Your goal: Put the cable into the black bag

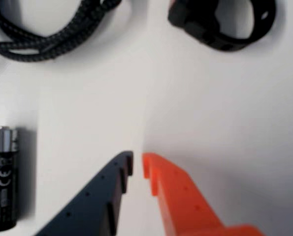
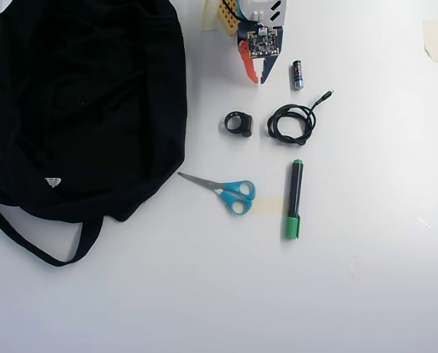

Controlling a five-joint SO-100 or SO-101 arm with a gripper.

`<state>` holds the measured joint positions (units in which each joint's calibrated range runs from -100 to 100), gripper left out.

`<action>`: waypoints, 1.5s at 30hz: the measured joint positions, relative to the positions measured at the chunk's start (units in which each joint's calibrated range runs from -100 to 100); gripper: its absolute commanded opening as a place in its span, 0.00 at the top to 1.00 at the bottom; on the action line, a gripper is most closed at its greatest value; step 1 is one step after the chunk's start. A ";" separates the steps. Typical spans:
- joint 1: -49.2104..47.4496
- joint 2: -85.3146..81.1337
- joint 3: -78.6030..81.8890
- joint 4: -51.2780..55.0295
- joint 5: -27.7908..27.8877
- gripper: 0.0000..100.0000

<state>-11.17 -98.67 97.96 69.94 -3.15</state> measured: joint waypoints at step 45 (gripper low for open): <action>0.07 55.04 -45.20 -55.99 0.83 0.98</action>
<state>-11.09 -43.63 52.75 13.95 -2.32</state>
